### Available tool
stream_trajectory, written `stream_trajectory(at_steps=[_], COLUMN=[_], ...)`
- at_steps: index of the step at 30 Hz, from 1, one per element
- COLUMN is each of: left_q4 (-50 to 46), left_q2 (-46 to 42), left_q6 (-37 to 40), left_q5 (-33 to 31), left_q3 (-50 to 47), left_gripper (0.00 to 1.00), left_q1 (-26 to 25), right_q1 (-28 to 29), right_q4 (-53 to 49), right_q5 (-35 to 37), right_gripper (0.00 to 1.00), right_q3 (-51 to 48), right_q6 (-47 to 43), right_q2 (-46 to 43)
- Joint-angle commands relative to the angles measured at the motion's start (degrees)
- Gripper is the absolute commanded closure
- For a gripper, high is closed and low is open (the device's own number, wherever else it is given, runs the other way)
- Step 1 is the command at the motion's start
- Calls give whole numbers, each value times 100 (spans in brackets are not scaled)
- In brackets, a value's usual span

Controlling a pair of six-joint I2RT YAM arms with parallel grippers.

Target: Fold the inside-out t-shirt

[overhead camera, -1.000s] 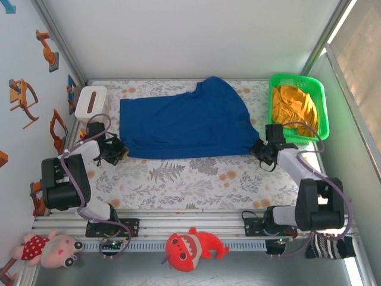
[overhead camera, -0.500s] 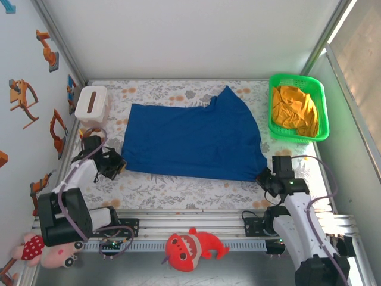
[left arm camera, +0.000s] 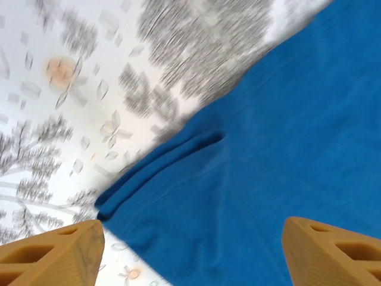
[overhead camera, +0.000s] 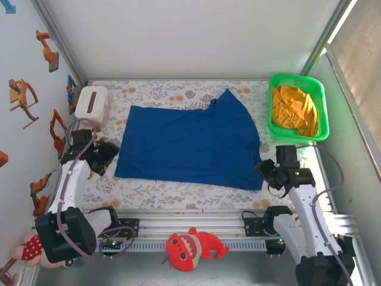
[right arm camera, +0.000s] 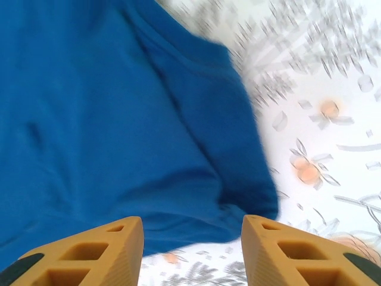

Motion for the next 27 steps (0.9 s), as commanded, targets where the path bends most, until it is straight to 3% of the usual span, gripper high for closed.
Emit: stream_trajectory(at_steps=[1, 8, 13, 21, 27], left_q4=[-77, 392, 498, 307, -98], left_q2=[273, 1544, 2724, 4656, 5641], left_q6=[400, 959, 1267, 1684, 1946], left_q5=[-40, 693, 875, 681, 304], left_q3=[549, 1699, 2813, 4647, 5643], left_gripper=[21, 21, 21, 21, 20], left_q1=[26, -13, -286, -847, -913], right_q1=[-2, -4, 5, 41, 154], right_q4=[144, 755, 1130, 1390, 1237], right_q5=[58, -30, -70, -84, -103], right_gripper=[55, 55, 55, 55, 54], right_q3=[662, 2032, 3186, 5286, 7126], right_q6=[-415, -808, -1001, -1254, -1327], right_q2=[427, 1963, 3340, 5712, 7481])
